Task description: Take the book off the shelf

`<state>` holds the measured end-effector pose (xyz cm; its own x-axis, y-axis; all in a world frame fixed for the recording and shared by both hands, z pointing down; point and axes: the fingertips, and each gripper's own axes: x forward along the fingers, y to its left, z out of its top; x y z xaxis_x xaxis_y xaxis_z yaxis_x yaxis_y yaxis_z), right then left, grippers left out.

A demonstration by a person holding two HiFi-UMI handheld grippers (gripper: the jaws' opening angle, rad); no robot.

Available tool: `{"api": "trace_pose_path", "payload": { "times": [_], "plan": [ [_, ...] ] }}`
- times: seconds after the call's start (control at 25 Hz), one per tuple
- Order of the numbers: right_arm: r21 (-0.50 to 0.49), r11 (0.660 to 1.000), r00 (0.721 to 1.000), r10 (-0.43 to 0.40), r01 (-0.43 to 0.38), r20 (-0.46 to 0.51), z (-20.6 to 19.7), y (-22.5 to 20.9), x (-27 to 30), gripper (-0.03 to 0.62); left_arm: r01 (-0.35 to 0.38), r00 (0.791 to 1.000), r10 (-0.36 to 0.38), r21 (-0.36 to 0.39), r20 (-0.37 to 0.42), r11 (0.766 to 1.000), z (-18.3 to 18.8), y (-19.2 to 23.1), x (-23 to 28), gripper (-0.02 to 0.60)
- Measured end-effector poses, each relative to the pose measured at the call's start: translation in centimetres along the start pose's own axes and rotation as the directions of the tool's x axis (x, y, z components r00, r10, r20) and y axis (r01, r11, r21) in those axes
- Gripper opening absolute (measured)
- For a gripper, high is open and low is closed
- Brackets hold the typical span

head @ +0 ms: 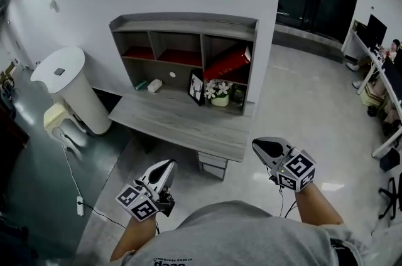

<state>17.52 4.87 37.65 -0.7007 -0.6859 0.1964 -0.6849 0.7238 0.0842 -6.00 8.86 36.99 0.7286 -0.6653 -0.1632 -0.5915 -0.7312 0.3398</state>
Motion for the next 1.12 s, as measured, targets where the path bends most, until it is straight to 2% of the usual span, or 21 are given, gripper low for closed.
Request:
{"api": "trace_pose_path", "payload": {
  "times": [0.36, 0.72, 0.88, 1.12],
  "plan": [
    [-0.034, 0.999, 0.998, -0.031, 0.029, -0.058, -0.1, -2.8, 5.7, 0.092, 0.029, 0.999, -0.029, -0.032, -0.026, 0.999, 0.6, 6.1, 1.8, 0.012],
    [-0.099, 0.995, 0.997, -0.005, -0.003, -0.077, -0.8, -8.2, 11.0, 0.126, -0.008, 0.998, 0.005, -0.040, -0.066, 0.999, 0.1, 10.7, 6.6, 0.012],
    [-0.155, 0.987, 0.998, 0.027, -0.035, -0.054, 0.3, -12.6, 13.3, 0.150, -0.046, 0.996, 0.045, -0.018, -0.074, 0.999, 0.3, 12.3, 10.6, 0.012],
    [-0.227, 0.968, 0.994, 0.105, -0.106, -0.016, 2.1, -20.8, 16.3, 0.167, -0.082, 0.996, 0.081, -0.013, -0.044, 0.997, -0.4, 14.9, 20.5, 0.012]
  ]
}}
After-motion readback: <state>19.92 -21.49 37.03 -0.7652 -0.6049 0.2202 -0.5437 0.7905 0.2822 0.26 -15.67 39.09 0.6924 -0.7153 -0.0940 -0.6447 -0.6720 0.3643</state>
